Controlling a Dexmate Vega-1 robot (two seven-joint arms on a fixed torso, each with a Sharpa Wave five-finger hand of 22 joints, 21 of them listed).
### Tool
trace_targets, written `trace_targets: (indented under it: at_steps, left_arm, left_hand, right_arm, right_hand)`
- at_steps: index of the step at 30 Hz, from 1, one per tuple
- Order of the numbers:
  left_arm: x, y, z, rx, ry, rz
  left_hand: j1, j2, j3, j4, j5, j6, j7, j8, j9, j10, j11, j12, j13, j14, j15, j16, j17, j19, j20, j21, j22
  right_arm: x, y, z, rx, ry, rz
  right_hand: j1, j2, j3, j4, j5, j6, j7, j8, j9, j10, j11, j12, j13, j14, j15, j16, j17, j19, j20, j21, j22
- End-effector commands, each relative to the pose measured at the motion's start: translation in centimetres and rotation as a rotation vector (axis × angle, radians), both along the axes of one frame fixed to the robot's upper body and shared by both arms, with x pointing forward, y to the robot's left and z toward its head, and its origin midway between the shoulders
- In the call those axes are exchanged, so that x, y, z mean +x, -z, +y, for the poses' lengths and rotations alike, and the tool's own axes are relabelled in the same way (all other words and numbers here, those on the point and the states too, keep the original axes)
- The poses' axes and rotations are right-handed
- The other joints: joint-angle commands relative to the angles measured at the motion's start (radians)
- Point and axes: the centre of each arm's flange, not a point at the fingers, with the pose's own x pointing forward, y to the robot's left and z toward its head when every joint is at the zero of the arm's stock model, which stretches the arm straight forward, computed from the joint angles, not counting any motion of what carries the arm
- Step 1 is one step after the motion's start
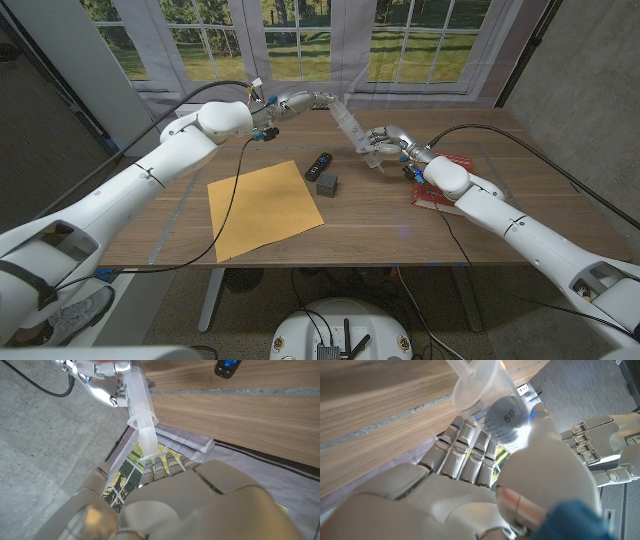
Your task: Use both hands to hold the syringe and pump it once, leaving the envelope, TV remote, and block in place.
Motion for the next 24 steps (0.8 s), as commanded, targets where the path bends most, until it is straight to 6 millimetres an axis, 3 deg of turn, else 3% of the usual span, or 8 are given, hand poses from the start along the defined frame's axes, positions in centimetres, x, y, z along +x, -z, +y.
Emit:
trace_targets:
  at_steps: [1,24]
  left_arm:
    - [0.39,0.17,-0.12,0.000,0.000,0.010]
    - [0.78,0.82,-0.82,-0.002,0.008,0.022]
  left_hand:
    - [-0.008,0.063,0.003,0.009,0.002,0.026,0.018,0.002,0.003,0.006,0.002,0.001,0.002,0.006,-0.060,0.000,0.003,0.003,-0.034,0.009,0.003]
    - [-0.011,0.065,0.004,0.017,0.002,0.026,0.018,0.000,0.003,0.007,0.004,-0.001,0.002,0.008,-0.057,-0.002,0.003,0.008,-0.034,0.010,0.003]
  right_arm:
    - [0.05,-0.51,0.19,0.001,0.004,-0.005]
    - [-0.14,-1.02,0.08,0.001,0.003,-0.012]
  right_hand:
    - [0.188,0.182,0.002,0.000,0.003,0.111,-0.102,-0.001,0.001,0.037,-0.029,0.001,0.002,0.011,-0.102,-0.007,0.005,0.002,-0.046,0.003,0.003]
    - [0.187,0.184,0.001,0.002,0.003,0.115,-0.103,-0.007,0.002,0.041,-0.029,0.001,0.005,0.017,-0.101,-0.014,0.013,0.001,-0.041,0.002,0.003]
